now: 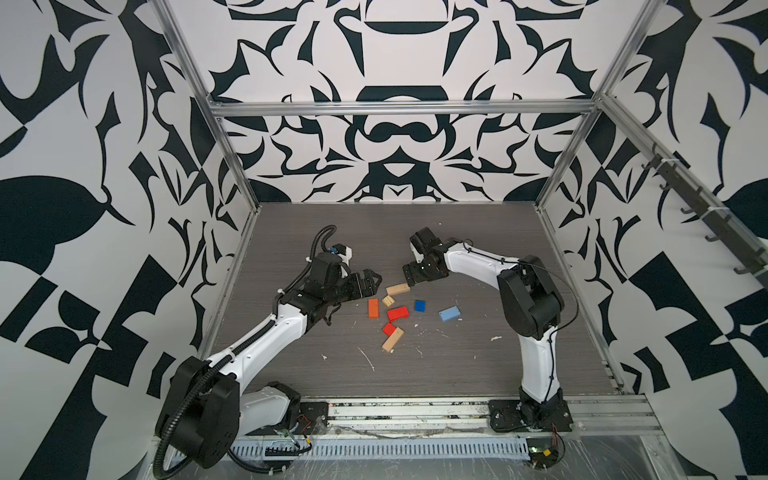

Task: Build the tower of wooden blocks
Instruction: 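Move the right gripper to the natural wood plank and grasp it, then set the wood plank down farther from the robot and open the right gripper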

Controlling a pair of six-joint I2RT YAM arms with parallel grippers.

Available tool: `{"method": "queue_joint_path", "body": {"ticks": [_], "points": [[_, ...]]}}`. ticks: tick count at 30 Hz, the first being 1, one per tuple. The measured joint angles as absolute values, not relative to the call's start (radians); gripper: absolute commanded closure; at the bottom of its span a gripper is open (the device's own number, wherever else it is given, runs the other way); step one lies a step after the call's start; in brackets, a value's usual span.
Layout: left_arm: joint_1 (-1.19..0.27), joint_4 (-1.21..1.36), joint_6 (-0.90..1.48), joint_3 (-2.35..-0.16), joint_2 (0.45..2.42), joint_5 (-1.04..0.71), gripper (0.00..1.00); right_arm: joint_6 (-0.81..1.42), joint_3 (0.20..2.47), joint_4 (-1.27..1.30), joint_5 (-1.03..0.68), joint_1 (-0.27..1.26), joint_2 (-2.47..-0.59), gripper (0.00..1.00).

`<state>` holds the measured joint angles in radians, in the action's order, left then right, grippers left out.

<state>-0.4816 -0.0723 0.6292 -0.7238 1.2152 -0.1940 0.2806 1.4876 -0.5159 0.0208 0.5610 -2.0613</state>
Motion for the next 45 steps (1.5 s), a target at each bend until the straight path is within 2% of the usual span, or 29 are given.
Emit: {"method": "queue_joint_path", "body": {"ticks": [9,21,30,34,45], "points": [[-0.485,-0.074,0.629,-0.724,1.212,-0.193,0.0,0.285,1.49,-0.514,0.007,0.55,-2.077,0.11],[-0.489,-0.088,0.629,-0.724,1.21,-0.179,0.01,0.322,1.51,-0.531,0.042,0.55,-2.078,0.19],[-0.493,-0.088,0.629,-0.724,1.209,-0.177,0.01,0.363,1.51,-0.535,0.049,0.549,-2.078,0.15],[-0.494,-0.089,0.629,-0.723,1.205,-0.174,0.01,0.365,1.508,-0.534,0.048,0.549,-2.078,0.1],[-0.497,-0.091,0.629,-0.723,1.203,-0.171,0.01,0.361,1.504,-0.536,0.046,0.549,-2.078,0.13]]}}
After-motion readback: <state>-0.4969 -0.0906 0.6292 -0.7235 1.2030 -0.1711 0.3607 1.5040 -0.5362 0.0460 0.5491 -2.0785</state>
